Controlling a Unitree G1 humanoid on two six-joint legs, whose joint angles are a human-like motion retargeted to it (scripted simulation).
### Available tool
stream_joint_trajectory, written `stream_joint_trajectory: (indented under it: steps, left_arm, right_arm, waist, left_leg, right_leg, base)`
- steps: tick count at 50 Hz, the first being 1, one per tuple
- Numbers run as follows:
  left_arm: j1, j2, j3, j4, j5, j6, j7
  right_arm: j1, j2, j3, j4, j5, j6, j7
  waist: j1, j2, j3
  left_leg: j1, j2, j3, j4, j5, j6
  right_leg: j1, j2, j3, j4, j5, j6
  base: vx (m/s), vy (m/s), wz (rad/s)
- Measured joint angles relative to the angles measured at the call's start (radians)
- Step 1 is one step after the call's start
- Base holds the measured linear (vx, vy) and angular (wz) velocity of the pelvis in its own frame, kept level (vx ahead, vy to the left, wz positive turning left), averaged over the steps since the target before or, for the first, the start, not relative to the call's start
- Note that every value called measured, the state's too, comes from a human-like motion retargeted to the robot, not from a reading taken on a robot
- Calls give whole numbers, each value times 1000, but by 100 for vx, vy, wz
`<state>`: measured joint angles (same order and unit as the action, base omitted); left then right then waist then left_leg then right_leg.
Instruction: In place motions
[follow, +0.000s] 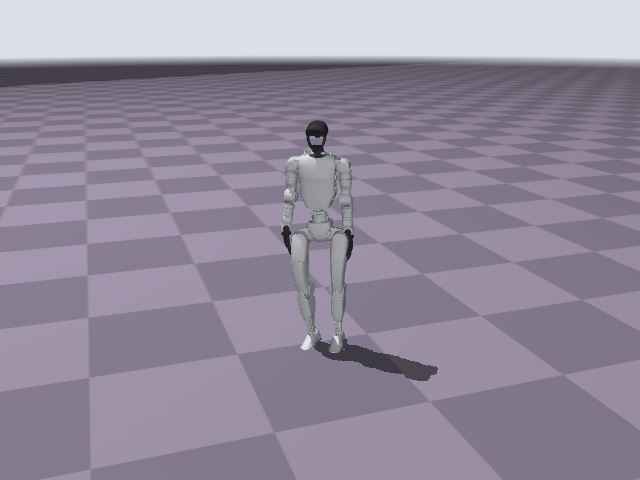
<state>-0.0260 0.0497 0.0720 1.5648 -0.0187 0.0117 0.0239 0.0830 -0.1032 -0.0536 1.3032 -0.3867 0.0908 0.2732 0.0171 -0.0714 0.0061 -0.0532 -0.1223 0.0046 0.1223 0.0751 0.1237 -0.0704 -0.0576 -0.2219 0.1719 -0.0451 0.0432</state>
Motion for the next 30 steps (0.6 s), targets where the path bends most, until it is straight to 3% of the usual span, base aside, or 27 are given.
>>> stream_joint_trajectory:
  steps: [3, 7, 10, 13, 15, 16, 17, 18, 20, 22, 25, 30]
  left_arm:
    - [12, -9, -15, -6, 23, 1, -13]
    - [9, 2, -52, -8, 79, 18, 4]
    - [8, 5, -61, -10, 77, 24, 0]
    - [10, 1, -39, -11, 57, 33, -13]
    - [12, -4, -22, -12, 31, 43, -21]
    - [12, -7, -14, -15, 8, 48, -27]
    - [12, -10, -5, -20, -14, 53, -36]
    - [10, -12, 6, -26, -31, 55, -49]
    - [-6, -9, 23, -36, -46, 66, -78]
    - [-25, 6, 7, -47, -37, 75, -89]
    - [-41, 43, -1, -63, -9, 81, -94]
    - [-42, 62, 7, -40, 5, 101, -76]
  right_arm:
    - [2, -1, 12, -1, 14, 1, -8]
    - [-7, 5, 2, -13, 20, -1, 8]
    - [-16, 8, 0, -29, 11, -5, -2]
    - [-22, 5, 17, -46, -1, -13, 0]
    - [-31, 1, 27, -50, -10, -13, 3]
    - [-40, -2, 34, -49, -14, -11, 6]
    - [-50, -4, 43, -50, -18, -8, 9]
    - [-59, -6, 55, -53, -20, -5, 12]
    - [-84, -9, 78, -62, -19, -2, 14]
    - [-100, -8, 84, -67, -7, -7, 4]
    - [-111, -10, 101, -61, 5, -16, 10]
    - [-85, -37, 44, -35, 5, 22, 17]
  waist:
    - [-41, 0, -24]
    - [-11, -3, -29]
    - [23, -13, -26]
    - [60, -2, -16]
    - [76, 13, -12]
    - [69, 14, -9]
    - [64, 13, -5]
    - [61, 8, 4]
    - [93, 2, 32]
    - [-76, 11, 44]
    - [-140, 26, 60]
    - [-139, 60, 30]
  left_leg:
    - [-29, -13, -34, 74, -22, -10]
    - [-48, -13, -19, 153, 5, -18]
    - [-59, -45, -93, 193, 20, -9]
    - [-41, -73, -260, 160, 12, -58]
    - [-11, -78, -385, 114, 14, -127]
    - [-4, -76, -376, 107, 0, -130]
    - [-4, -68, -319, 101, -10, -117]
    - [-18, -49, -170, 100, -15, -73]
    - [-32, -7, 86, 88, -14, -47]
    - [12, -6, -28, 56, -23, -81]
    - [28, 27, 108, 30, -30, -74]
    - [74, 78, 372, -29, -59, -88]
  right_leg:
    - [-2, -14, -18, 5, -8, -2]
    - [-23, -20, 33, 26, -3, 7]
    - [-39, -17, 105, 25, 15, 16]
    - [-58, 17, 210, 23, 44, 30]
    - [-76, 51, 272, 21, 67, 40]
    - [-87, 56, 294, 20, 81, 48]
    - [-99, 61, 321, 18, 99, 55]
    - [-111, 69, 359, 15, 123, 58]
    - [-135, 116, 472, 6, 165, 52]
    - [-147, 92, 389, -7, 149, 54]
    - [-181, 90, 309, 6, 96, 7]
    - [-219, 26, -26, 40, -29, -77]
  base:
    - [2, -3, 39]
    - [-3, 0, -72]
    - [-5, 1, -154]
    - [-7, 7, -237]
    - [-5, 7, -263]
    - [-7, 7, -257]
    - [-15, 6, -274]
    - [-27, 7, -332]
    - [-47, 7, -320]
    - [-56, 9, -65]
    - [-56, 14, -241]
    - [-41, 14, -334]
